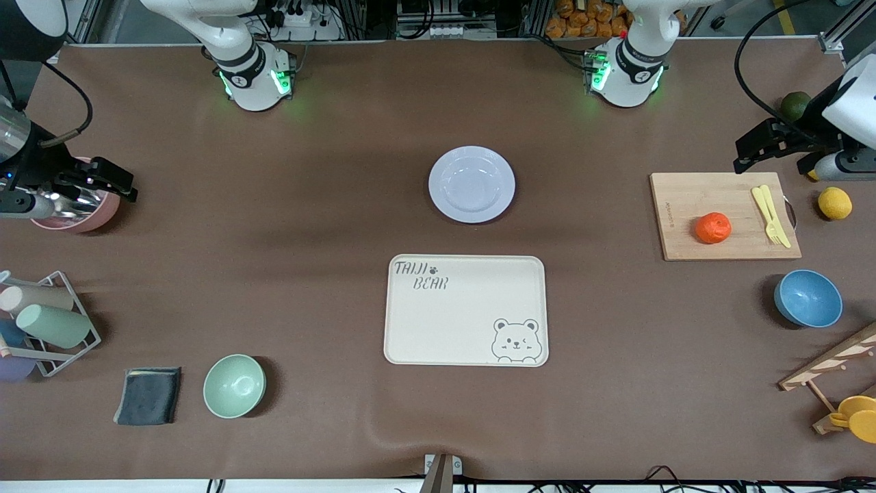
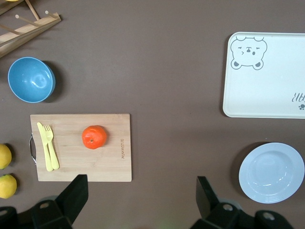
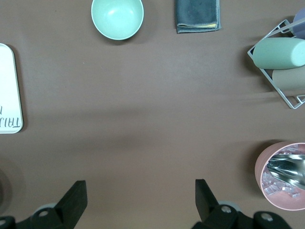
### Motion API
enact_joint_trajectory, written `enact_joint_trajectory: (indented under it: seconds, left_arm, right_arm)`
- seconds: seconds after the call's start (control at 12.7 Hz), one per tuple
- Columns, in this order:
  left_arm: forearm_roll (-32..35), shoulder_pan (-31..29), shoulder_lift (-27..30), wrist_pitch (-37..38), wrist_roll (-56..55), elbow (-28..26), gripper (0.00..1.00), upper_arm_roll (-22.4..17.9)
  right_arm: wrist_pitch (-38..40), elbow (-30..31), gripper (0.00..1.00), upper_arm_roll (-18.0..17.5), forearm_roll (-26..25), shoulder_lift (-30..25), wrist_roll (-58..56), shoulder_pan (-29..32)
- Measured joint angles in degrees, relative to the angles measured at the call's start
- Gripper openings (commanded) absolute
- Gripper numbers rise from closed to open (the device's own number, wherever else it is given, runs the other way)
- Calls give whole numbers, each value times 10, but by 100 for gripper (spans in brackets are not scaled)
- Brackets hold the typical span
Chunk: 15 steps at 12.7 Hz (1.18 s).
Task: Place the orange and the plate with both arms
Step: 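Reach the left gripper down to the orange on the cutting board, then grasp and lift the orange with the left gripper while the right gripper advances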
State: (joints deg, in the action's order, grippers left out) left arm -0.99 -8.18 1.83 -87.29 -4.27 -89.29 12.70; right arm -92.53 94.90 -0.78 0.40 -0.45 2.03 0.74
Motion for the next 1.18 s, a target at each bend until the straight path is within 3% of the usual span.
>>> enact_joint_trajectory:
  seconds: [0.63, 0.79, 1.18]
  left_arm:
    - [0, -16, -21, -4, 0, -24, 100, -7]
    - [1, -32, -27, -54, 0, -81, 100, -8]
    - [6, -72, -27, -290, 6, -314, 100, -9]
  right_arm:
    - [23, -19, 100, 1, -3, 6, -1, 0]
    - [33, -19, 100, 0, -3, 10, -1, 0]
    - [50, -18, 100, -1, 12, 30, -1, 0]
